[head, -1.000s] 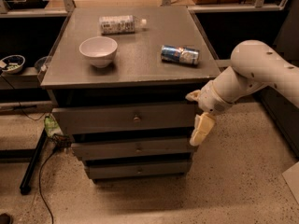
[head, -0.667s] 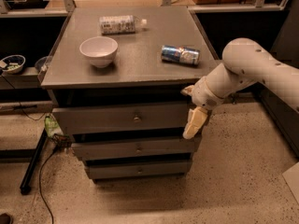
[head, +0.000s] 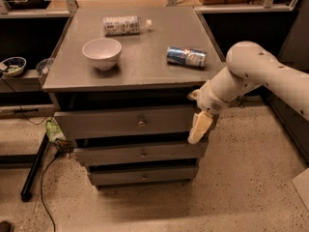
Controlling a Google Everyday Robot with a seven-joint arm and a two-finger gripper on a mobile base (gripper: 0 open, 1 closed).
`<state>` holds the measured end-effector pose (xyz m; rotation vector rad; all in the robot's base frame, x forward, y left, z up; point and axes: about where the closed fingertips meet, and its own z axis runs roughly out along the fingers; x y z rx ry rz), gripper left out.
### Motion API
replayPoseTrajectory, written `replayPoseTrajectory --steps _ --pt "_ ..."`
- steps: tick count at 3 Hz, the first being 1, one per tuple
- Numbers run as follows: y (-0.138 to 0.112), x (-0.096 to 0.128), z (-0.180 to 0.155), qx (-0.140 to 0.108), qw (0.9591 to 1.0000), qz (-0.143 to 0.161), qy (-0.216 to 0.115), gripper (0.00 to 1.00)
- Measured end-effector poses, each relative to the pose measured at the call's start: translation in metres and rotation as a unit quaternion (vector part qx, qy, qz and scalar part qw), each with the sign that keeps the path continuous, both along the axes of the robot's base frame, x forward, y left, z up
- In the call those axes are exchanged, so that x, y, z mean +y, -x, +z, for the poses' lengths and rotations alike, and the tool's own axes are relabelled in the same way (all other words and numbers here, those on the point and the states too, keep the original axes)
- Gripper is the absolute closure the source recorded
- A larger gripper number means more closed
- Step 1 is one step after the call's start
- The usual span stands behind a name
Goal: Open top drawer
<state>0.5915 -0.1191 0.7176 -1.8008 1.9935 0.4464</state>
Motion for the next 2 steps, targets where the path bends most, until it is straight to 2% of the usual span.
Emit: replayPoseTrajectory --steps 1,2 --pt "-0.009 0.007 -0.007 -0.014 0.9998 0.014 -0.010 0.00" --pt "-0.011 0.015 -0.025 -0.001 0.9997 0.021 -0.009 0.00"
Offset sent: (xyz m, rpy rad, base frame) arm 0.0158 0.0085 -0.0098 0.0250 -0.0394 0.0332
